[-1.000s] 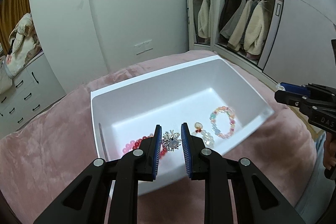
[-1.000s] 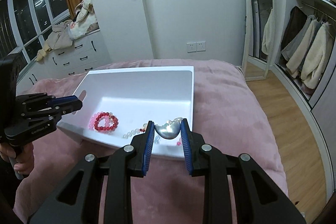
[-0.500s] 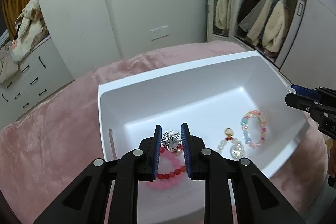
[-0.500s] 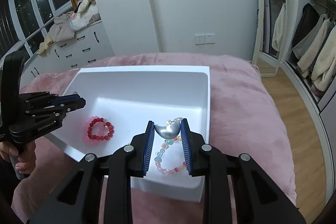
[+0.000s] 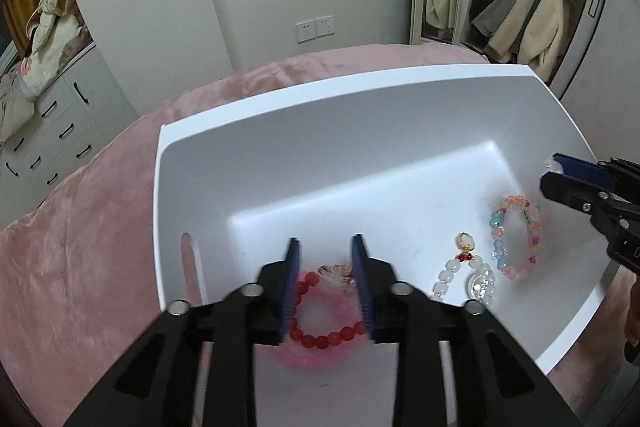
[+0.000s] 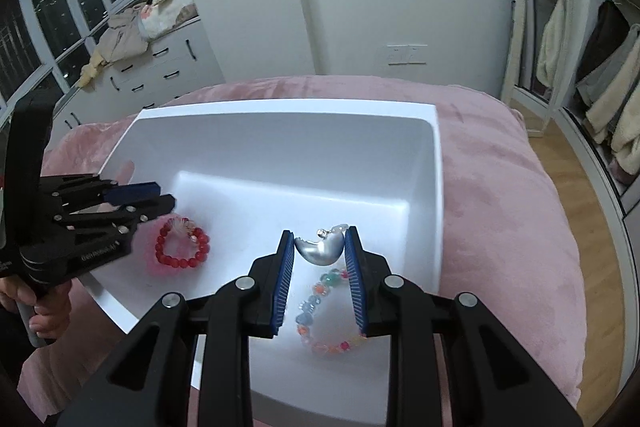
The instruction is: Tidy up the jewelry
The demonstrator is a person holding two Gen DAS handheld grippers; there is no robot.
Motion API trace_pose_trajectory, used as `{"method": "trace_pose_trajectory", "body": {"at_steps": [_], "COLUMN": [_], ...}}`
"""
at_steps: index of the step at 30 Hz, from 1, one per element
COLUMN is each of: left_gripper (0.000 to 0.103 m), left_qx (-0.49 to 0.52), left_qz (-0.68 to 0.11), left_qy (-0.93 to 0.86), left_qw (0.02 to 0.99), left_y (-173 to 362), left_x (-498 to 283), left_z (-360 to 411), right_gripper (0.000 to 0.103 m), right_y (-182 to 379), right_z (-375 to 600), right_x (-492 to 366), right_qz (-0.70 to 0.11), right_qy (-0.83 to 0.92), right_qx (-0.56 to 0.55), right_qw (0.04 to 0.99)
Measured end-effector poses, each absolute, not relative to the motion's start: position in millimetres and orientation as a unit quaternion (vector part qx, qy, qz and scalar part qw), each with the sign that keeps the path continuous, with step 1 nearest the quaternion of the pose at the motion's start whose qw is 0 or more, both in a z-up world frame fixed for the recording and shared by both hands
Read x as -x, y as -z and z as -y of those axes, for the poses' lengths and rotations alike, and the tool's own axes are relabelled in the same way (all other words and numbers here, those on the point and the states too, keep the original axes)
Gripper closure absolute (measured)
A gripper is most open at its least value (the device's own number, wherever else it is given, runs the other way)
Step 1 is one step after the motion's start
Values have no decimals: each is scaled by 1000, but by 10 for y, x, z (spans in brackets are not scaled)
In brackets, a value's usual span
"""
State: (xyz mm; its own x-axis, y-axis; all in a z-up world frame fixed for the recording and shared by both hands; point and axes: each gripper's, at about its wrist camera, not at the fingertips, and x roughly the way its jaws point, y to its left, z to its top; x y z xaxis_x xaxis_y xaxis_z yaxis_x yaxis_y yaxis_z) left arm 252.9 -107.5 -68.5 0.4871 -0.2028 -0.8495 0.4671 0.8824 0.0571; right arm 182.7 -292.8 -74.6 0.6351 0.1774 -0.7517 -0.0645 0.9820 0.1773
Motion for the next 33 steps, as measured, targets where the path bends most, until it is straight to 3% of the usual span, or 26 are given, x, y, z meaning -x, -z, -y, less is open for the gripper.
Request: {"method": "trace_pose_trajectory", "body": {"at_steps": [2, 4, 6, 7, 8, 11, 17, 33], "left_gripper": [50, 44, 44, 42, 33, 21, 12, 9], "left_qx": [-144, -145, -145, -146, -144, -142, -138, -132], "left_qz": [-457, -450, -445, -443, -439, -416, -393, -361], "left_qy": [200, 199, 202, 201, 203, 200, 197, 182], "left_qw": [855, 858, 860, 862, 863, 876, 888, 905], "left_y": [643, 597, 540, 515, 471, 336, 89, -291], "left_x": [-2480, -2439, -2397, -2376, -2347, -2258, -2067, -1343], "left_z": [1110, 1124, 1129, 1128, 1118, 1081, 972, 664], "right_gripper": [68, 57, 51, 40, 24, 8, 5, 5], "right_y": [730, 700, 663, 636, 602, 499, 277, -131], "right_z": [2897, 2861, 2835, 2825, 2820, 2818, 2837, 2739], "right_x": [-1820, -1799, -1780, -1762, -1737, -1648, -1450, -686], "right_qz": [-418, -412, -407, -403, -397, -379, -365, -345], "right_qy": [-75, -80, -83, -84, -77, -62, -38, -16], "right_qx": [-67, -61, -57, -57, -54, -52, -48, -52], "right_qw": [903, 906, 908, 910, 913, 922, 929, 937]}}
